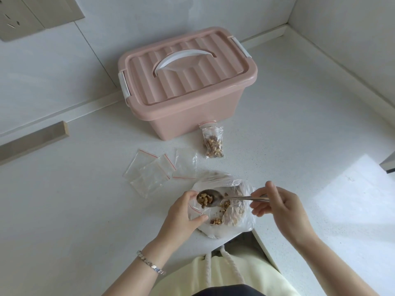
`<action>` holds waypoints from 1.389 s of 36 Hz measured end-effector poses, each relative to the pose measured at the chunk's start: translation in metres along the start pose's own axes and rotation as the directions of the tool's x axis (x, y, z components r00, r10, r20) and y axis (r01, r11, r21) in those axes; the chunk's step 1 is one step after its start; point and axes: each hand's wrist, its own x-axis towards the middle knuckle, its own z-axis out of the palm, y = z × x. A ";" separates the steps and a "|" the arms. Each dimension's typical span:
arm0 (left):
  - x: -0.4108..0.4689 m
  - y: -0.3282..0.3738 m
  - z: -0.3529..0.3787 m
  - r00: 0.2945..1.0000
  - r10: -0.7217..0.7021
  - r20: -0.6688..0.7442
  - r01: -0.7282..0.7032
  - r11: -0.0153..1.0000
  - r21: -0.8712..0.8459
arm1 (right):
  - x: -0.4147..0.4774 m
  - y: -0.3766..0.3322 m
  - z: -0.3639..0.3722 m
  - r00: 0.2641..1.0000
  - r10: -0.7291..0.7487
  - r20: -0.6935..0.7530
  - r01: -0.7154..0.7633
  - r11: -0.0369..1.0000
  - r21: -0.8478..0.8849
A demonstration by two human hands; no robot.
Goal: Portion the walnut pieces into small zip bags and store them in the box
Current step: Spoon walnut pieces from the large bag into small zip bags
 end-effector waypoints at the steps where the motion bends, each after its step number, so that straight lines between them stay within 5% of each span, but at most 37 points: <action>1: 0.000 0.001 0.000 1.000 -0.002 -0.005 0.002 1.000 -0.003 | -0.003 0.000 0.004 0.998 -0.048 0.035 0.050 0.997 -0.053; 5: -0.001 0.000 0.001 1.000 0.022 -0.016 -0.022 0.999 -0.028 | -0.010 0.004 0.012 0.933 -0.301 0.197 0.354 0.868 -0.349; 9: -0.001 -0.001 0.000 1.000 -0.003 -0.020 0.003 1.000 -0.025 | -0.010 0.005 0.004 0.840 -0.504 0.203 0.541 0.748 -0.383; 14: 0.000 -0.008 0.000 0.999 0.023 -0.025 -0.024 0.999 -0.026 | 0.002 0.014 -0.010 0.888 -0.456 0.057 0.440 0.806 -0.397; 22: -0.002 -0.009 0.002 1.000 0.022 -0.018 -0.022 1.000 -0.015 | 0.017 0.047 -0.024 0.906 -0.388 0.168 0.419 0.772 -0.478; 38: -0.005 -0.009 0.004 1.000 -0.004 -0.001 0.004 1.000 -0.016 | 0.017 0.051 -0.022 0.955 0.130 0.268 -0.007 0.909 -0.418; 50: -0.007 -0.006 -0.001 0.999 0.004 -0.032 -0.005 1.000 -0.020 | 0.009 0.056 -0.014 0.913 0.405 0.052 -0.403 0.915 -0.030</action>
